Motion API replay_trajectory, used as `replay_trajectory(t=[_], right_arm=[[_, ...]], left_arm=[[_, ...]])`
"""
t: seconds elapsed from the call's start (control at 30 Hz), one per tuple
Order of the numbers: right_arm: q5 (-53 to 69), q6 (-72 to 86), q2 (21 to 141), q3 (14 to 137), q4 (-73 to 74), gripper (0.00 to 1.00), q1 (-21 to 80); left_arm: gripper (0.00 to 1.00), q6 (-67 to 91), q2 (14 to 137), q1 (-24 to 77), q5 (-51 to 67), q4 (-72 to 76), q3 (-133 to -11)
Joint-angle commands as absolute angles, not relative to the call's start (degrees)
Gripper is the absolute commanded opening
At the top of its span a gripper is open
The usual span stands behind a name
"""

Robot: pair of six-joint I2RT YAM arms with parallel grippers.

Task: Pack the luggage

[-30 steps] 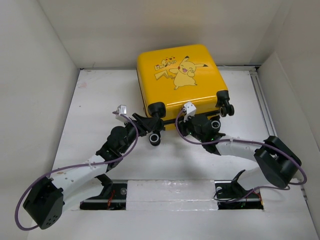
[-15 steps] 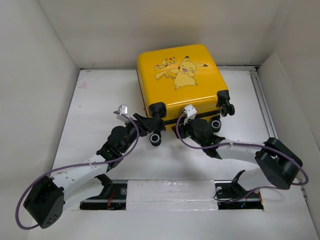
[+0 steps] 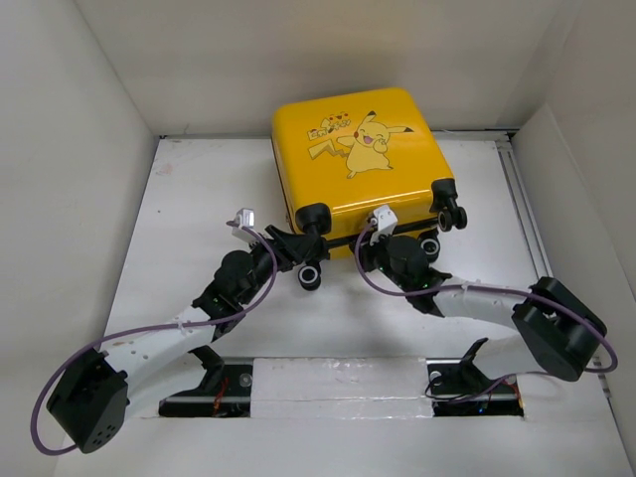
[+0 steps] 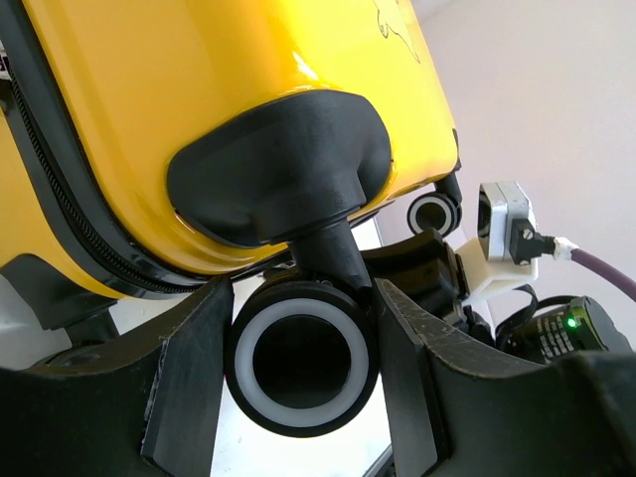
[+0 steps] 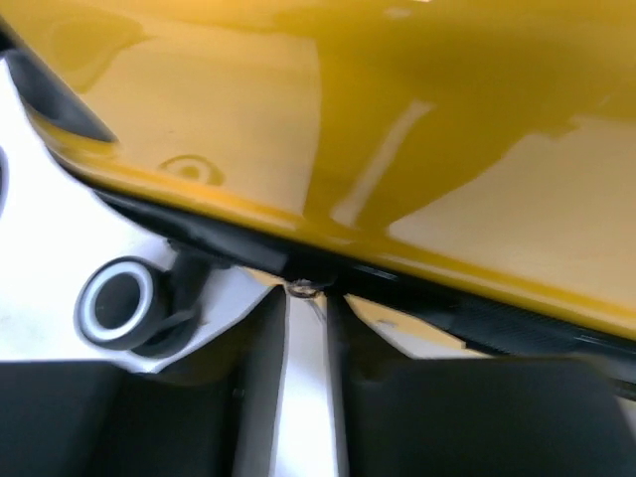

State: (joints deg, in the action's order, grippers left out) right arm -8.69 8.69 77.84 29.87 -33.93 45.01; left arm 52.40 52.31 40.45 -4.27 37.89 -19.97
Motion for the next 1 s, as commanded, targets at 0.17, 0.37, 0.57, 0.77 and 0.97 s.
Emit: replay_trajectory(t=[0.17, 0.37, 0.57, 0.77, 0.97], right_arm=[[-10.5, 9.7, 80.2, 32.2, -46.6, 0.00, 44.5], [-9.2, 10.2, 80.2, 30.9, -48.4, 0.00, 47.4], [-5.2, 10.2, 85.5, 32.2, -55.6, 0.00, 58.8], [-3.2, 11.8, 88.0, 32.7, -61.9, 0.00, 61.5], [-3.9, 18.4, 99.7, 34.4, -90.2, 0.00, 61.5]], left_arm=[[0.00, 53.5, 51.6, 42.6, 0.4, 45.0, -23.6], [0.00, 53.5, 52.2, 42.6, 0.4, 45.0, -24.2], [0.00, 53.5, 56.2, 43.2, 4.2, 48.4, -28.7], [0.00, 54.7, 57.0, 43.2, 7.3, 49.5, -32.3], [0.00, 62.0, 60.1, 43.2, 12.8, 56.2, -31.7]])
